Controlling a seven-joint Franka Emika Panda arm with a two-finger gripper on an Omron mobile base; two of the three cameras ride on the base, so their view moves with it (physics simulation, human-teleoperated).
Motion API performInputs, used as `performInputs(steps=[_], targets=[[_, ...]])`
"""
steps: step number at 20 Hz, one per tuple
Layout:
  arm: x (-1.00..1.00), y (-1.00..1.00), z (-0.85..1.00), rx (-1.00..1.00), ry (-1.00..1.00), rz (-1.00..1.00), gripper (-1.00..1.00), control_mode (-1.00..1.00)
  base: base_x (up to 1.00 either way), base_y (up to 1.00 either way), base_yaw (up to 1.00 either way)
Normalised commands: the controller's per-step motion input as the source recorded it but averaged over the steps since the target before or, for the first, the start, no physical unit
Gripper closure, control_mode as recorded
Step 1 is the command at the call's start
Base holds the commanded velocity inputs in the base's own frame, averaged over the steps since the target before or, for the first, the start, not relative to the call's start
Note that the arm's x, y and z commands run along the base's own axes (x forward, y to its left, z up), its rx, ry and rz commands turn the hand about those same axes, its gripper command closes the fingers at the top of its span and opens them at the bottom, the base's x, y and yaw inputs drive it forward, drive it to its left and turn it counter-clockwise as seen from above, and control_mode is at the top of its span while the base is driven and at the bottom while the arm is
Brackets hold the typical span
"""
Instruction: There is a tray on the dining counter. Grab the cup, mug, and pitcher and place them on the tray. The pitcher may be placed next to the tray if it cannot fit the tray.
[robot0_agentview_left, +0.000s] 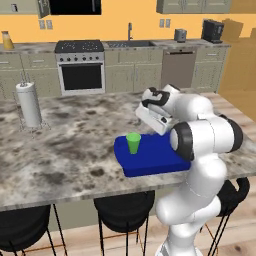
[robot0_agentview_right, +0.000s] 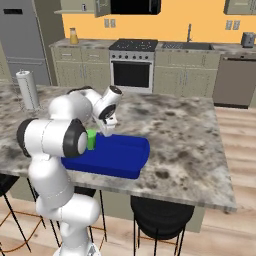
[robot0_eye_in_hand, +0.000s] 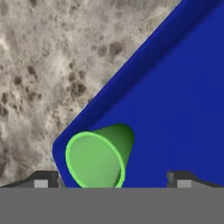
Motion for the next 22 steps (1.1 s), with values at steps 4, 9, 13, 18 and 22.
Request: performInputs(steps=[4, 9, 13, 18, 22], targets=[[-0.45, -0.3, 0.41, -0.05, 0.0, 0.1, -1.0, -1.0, 0.0, 0.0, 0.0], [-0.64, -0.25, 0.4, -0.1, 0.0, 0.1, -1.0, -1.0, 0.0, 0.0, 0.0], [-0.69, -0.18, 0.36, -0.15, 0.0, 0.1, -1.0, -1.0, 0.0, 0.0, 0.0], [-0.84, -0.13, 0.33, -0.19, -0.03, 0.13, -1.0, -1.0, 0.0, 0.0, 0.0], [-0.94, -0.14, 0.34, -0.18, -0.12, 0.2, -1.0, -1.0, 0.0, 0.0, 0.0]])
